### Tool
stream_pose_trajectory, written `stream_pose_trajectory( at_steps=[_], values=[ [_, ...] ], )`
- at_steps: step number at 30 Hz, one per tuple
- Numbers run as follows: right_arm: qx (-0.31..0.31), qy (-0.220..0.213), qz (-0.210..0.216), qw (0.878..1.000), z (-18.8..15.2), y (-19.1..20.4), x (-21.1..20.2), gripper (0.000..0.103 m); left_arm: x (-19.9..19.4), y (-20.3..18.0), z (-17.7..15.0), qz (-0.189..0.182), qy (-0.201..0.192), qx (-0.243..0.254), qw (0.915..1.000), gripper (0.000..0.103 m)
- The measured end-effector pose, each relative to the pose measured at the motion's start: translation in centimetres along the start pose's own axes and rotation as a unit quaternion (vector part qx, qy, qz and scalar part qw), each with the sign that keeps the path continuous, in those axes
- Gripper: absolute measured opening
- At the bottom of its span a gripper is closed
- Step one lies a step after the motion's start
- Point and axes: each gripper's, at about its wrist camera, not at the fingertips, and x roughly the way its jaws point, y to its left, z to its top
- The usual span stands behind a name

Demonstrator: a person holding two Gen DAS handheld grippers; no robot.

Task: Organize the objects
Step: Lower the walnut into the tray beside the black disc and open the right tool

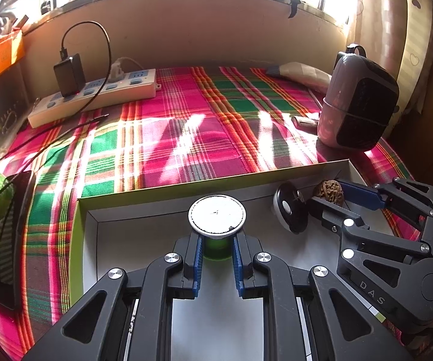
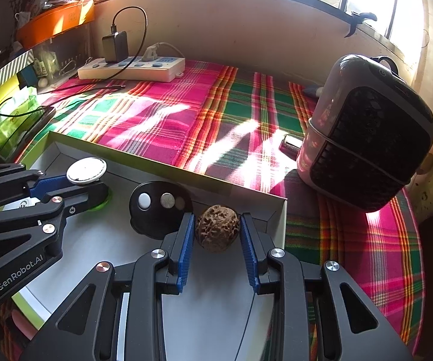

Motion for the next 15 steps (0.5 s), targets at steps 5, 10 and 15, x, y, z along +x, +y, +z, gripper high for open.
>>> stream_pose_trajectory(
  at_steps=[5,10,15],
  values=[
    [-0.001,0.001,-0.002,1.0,0.04,0.11,0.02,0.032,0.01,-0.01,-0.01,0.0,-0.001,-0.002,1.0,0.015],
    [-0.004,0.005,-0.001,1.0,-0.01,0.33,0.16,0.032,-0.05,-0.08,-0.01,0.006,-0.001,0.003,1.0,0.016],
    [-0.004,0.006,-0.002,1.0,-0.03,0.39,0.14,0.032,-0.04,-0.04,0.03,0.01,-0.001,0.001,0.9999,0.018]
  ],
)
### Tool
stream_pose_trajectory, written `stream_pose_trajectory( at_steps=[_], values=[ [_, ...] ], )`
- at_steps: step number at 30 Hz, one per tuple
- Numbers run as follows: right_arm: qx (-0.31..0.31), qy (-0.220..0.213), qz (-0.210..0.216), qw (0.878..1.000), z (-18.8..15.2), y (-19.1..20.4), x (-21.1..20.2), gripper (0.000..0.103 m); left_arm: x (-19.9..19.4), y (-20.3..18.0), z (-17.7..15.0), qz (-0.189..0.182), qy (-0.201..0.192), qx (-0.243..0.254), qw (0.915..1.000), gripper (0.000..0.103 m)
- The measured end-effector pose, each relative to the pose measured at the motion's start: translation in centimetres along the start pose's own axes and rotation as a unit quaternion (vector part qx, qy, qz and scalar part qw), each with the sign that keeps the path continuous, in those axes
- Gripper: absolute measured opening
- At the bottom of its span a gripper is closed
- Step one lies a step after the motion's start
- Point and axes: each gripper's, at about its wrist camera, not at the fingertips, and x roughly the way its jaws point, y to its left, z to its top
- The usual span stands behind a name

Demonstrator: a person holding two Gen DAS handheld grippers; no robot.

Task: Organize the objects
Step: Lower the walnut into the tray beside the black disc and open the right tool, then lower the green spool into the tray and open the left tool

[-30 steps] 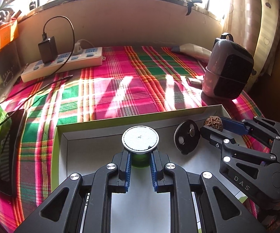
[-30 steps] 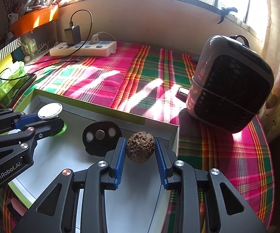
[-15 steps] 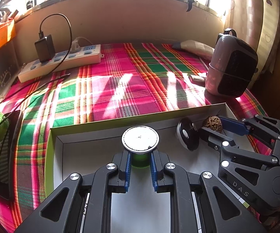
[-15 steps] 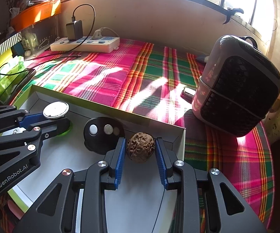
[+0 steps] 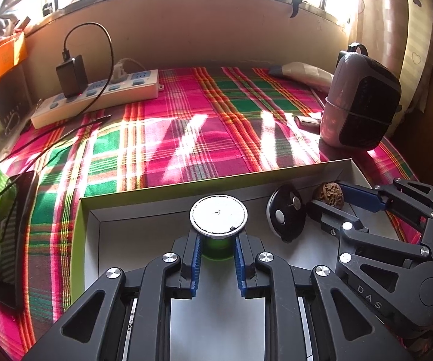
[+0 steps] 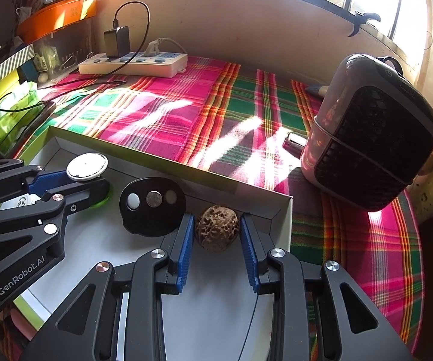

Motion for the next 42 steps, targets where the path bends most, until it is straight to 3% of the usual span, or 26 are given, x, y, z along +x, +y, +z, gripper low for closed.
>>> stream_pose_trajectory(
  at_steps=[11,16,23,28,42],
  values=[
    [0.007,-0.003,0.003,1.0,-0.1,0.1,-0.2,0.032,0.1,0.1,-0.1,0.008,0.005,-0.002,1.0,0.027],
    [0.01,-0.004,0.009,1.0,-0.1,0.1,-0.3,0.041,0.0,0.1,-0.1,0.009,0.006,-0.005,0.9999,0.027],
    [0.017,-0.007,0.01,1.0,-0.2,0.1,-0.6,0.042,-0.4,0.1,-0.1,0.012,0.003,-0.005,0.9999,0.028],
    [0.026,-0.013,0.013,1.0,-0.3,-0.1,-1.0,0.049,-1.1,0.0,-0.3,0.017,-0.005,-0.004,0.9998,0.029],
    [0.053,-0.042,0.027,0.997,-1.3,-0.2,-4.0,0.049,-4.7,-0.4,-1.4,0.04,-0.046,-0.001,0.9981,0.029]
  ],
)
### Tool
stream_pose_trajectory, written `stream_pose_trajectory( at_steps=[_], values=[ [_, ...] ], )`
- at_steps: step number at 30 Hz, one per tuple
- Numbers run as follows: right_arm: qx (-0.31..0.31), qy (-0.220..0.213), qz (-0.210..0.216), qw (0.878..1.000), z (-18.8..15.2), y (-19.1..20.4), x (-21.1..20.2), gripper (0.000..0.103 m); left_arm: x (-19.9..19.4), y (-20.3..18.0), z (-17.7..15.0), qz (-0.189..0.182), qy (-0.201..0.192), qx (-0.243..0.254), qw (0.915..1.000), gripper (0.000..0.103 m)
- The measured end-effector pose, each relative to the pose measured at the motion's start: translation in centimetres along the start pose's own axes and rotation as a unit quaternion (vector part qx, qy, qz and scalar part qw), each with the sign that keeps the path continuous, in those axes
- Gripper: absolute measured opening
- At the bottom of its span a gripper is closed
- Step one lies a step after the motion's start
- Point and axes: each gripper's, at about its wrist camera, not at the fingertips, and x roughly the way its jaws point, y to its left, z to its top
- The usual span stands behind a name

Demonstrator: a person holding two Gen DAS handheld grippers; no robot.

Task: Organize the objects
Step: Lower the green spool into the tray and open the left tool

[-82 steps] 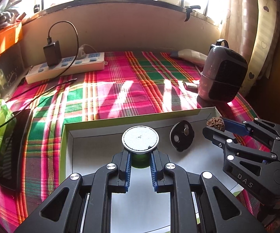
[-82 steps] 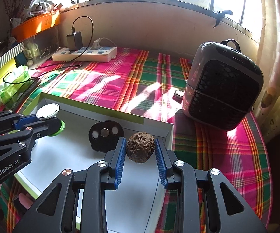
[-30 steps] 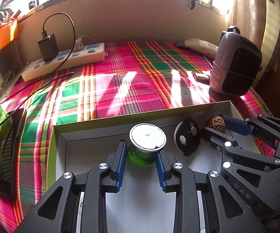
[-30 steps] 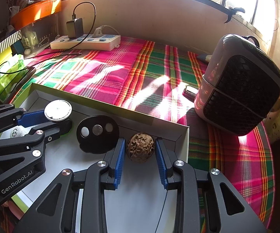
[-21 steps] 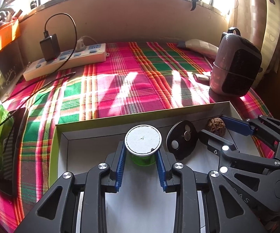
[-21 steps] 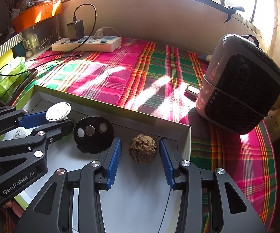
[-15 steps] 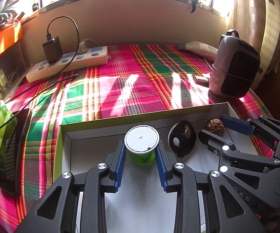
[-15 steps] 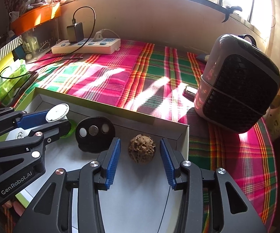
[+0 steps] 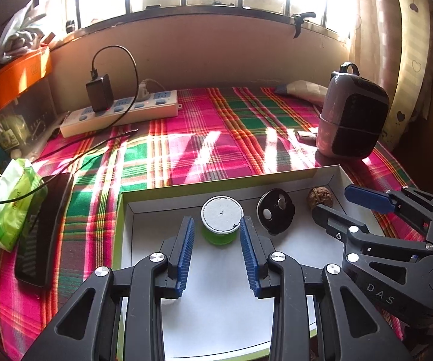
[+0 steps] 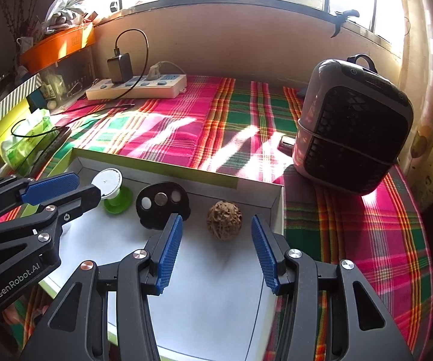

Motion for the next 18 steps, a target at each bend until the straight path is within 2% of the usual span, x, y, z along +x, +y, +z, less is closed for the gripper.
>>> stream_pose_trajectory(
  at_steps=[6,18],
  values=[
    [0.014,-0.018,0.008,1.0,-0.7,0.0,-2.2,0.049,-2.2,-0.4,-1.2,0.017,-0.024,0.011,0.9995,0.029],
    [0.025,-0.037,0.015,0.999,-2.6,0.4,-4.9,0.049,-5.1,-1.0,-2.9,0.018,-0.04,0.008,0.999,0.029]
  ],
)
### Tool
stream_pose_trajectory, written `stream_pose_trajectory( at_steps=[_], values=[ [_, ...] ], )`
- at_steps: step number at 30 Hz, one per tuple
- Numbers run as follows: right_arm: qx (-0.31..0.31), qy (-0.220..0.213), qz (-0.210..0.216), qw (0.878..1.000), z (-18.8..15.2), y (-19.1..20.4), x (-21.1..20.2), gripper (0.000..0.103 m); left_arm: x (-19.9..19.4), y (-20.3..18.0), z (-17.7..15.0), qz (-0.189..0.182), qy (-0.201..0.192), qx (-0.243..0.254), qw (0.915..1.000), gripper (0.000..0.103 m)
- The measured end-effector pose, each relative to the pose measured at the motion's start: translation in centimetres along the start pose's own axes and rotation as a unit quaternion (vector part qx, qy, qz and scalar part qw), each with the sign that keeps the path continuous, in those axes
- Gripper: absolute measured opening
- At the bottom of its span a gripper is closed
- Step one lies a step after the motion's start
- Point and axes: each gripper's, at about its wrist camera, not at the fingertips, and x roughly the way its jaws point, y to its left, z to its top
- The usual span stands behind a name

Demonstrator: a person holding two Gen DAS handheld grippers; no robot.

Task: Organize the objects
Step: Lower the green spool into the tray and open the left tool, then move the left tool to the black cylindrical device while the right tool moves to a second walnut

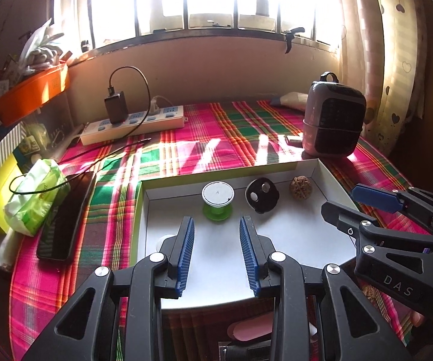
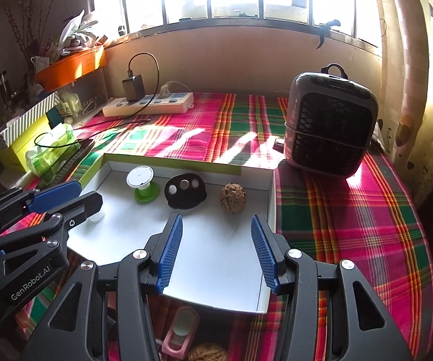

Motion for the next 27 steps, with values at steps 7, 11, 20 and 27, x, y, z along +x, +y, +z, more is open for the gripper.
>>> stream_pose_trajectory(
  at_steps=[7,11,20,27],
  values=[
    [0.009,-0.007,0.007,1.0,-1.2,0.0,-1.5,0.049,-1.5,-0.4,-1.0,0.008,-0.013,0.008,0.9998,0.029],
    [0.007,-0.011,0.003,1.0,-1.8,0.1,-2.2,0.049,-1.9,-0.5,-1.5,0.005,-0.011,0.007,0.9999,0.029],
    [0.013,-0.016,0.001,1.0,-3.1,-0.3,-3.5,0.049,-2.9,-0.4,-2.8,-0.009,-0.009,-0.004,0.9999,0.029],
    [0.024,-0.013,-0.002,1.0,-4.4,-1.1,-4.3,0.049,-3.3,0.8,-4.0,-0.029,0.001,-0.031,0.9991,0.029]
  ],
)
